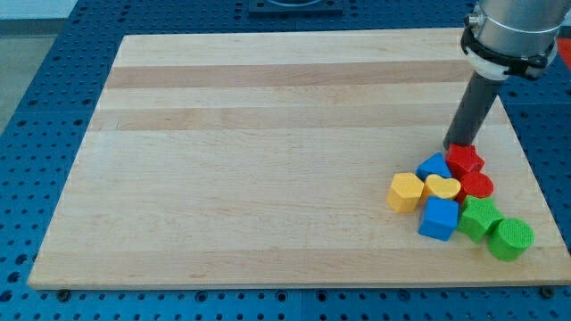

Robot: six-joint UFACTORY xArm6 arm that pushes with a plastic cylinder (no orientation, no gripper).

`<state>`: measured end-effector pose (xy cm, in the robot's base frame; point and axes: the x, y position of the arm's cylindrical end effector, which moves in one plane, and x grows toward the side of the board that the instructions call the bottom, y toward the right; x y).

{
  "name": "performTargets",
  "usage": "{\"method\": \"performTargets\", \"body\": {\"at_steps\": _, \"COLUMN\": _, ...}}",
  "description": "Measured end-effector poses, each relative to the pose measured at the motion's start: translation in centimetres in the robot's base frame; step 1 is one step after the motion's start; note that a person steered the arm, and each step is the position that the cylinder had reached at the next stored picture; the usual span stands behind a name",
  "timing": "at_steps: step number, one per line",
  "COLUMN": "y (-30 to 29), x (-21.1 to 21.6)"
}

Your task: Point your arm at the green circle

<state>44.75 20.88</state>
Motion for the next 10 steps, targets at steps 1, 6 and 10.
{"method": "performTargets", "body": {"at_steps": 1, "y": 0.0, "x": 0.0}}
{"method": "performTargets", "body": {"at_steps": 6, "y": 13.6, "x": 0.5}}
{"method": "performTargets", "body": {"at_steps": 10, "y": 10.5, "x": 16.9}}
